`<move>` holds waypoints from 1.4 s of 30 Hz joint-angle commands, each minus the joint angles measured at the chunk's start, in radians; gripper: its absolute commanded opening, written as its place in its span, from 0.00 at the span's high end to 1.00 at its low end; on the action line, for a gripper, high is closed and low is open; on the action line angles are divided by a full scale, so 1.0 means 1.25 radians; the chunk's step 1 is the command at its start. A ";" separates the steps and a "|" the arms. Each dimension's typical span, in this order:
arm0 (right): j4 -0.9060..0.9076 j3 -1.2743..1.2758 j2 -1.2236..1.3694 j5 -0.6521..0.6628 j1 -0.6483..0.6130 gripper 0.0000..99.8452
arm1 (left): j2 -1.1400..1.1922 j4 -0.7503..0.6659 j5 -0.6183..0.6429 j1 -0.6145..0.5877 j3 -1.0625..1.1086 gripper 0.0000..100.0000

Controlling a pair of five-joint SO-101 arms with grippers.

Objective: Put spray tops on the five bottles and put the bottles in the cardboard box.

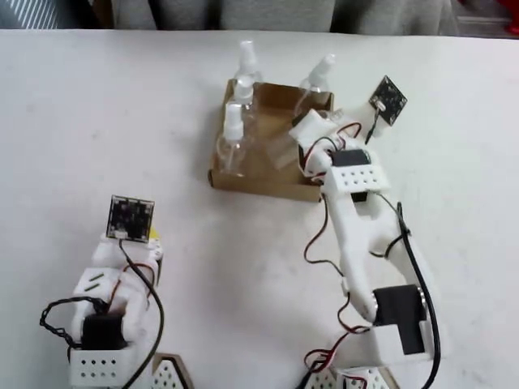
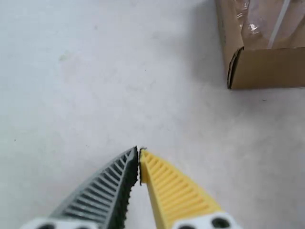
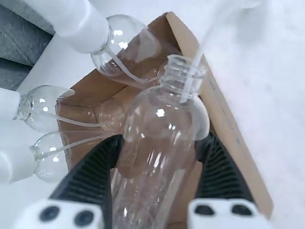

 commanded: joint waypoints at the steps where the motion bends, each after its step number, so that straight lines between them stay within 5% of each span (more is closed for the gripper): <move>1: 0.047 -0.011 -0.082 0.002 0.010 0.95 | -0.010 -0.006 -0.009 0.007 -0.002 0.97; 14: 0.258 -0.011 -0.228 0.006 0.094 0.95 | -0.009 -0.006 -0.027 0.006 -0.002 0.97; 21: 0.414 -0.011 -0.327 0.169 0.171 0.95 | -0.009 -0.006 -0.054 0.006 -0.002 0.98; 25: 0.528 -0.011 -0.348 0.342 0.250 0.95 | -0.009 -0.006 -0.054 0.006 -0.002 0.98; 33: 0.605 0.087 -0.349 0.875 0.451 0.94 | -0.009 0.000 -0.056 0.006 -0.002 0.98; 38: 0.483 0.190 -0.348 1.210 0.617 0.94 | -0.009 0.001 -0.056 0.006 -0.002 0.98; 42: 0.364 0.271 -0.348 1.308 0.711 0.94 | -0.009 0.001 -0.056 0.006 -0.002 0.98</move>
